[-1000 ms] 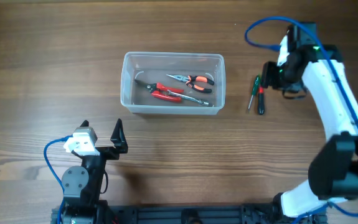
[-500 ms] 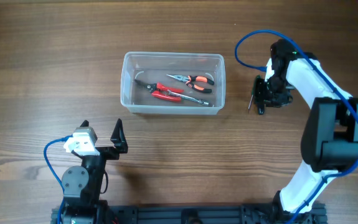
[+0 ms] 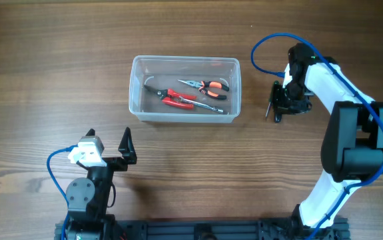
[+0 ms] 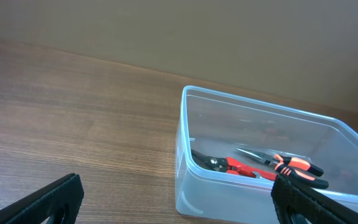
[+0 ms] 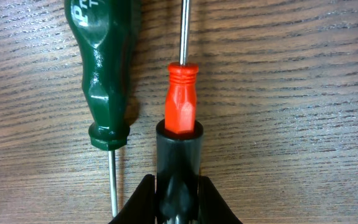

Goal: Pack container
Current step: 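Move the right gripper to the red-handled screwdriver and grasp it, then carry the red screwdriver into the container and release it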

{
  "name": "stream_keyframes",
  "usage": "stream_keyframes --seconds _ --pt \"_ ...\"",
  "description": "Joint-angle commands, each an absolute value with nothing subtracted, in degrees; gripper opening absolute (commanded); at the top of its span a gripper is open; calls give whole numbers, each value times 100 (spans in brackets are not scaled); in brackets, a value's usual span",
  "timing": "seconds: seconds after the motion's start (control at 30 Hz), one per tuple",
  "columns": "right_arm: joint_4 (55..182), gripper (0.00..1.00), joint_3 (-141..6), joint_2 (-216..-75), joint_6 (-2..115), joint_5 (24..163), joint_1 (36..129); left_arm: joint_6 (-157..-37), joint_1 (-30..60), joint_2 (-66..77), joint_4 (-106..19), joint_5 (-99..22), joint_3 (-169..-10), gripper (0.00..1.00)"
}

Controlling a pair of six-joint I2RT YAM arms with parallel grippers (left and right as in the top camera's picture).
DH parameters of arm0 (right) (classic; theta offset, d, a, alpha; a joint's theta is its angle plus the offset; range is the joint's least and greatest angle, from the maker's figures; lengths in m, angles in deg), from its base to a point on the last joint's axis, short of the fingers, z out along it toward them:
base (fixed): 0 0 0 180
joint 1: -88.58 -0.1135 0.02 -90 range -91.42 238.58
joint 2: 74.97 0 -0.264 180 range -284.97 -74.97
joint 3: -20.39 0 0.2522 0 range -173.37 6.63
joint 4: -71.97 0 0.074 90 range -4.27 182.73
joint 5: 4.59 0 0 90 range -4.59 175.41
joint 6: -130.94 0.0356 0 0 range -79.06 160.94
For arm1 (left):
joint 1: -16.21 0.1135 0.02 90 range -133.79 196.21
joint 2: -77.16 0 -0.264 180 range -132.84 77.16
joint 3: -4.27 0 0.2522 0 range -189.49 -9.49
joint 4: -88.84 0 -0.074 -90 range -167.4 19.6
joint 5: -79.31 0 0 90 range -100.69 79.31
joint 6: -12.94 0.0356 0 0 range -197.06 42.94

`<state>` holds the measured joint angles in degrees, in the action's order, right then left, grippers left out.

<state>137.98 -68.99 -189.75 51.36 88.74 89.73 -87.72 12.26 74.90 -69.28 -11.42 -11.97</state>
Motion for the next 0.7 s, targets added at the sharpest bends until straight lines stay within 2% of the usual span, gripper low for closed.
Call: stream_keyframes --seconds 0.0,0.23,0.4,0.57,0.67 --pt "14069 4 -7017 -18828 5144 8533 9137 -8842 1259 7516 -6928 -1127 -1164 100" --pt "14182 4 -7828 -17104 5140 9211 8864 -8842 1259 7516 -6928 -1127 -1162 100" --pt "13138 4 -8182 -16018 4320 10155 7893 -8842 1259 7516 -6928 -1127 -1164 100" --pt "12187 4 -8182 -16131 3376 10584 6691 -8842 1259 7516 -6928 -1127 -1164 100" --pt "12005 4 -8182 -16634 2213 10581 6184 -8842 1259 7516 -6928 -1127 -1162 100"
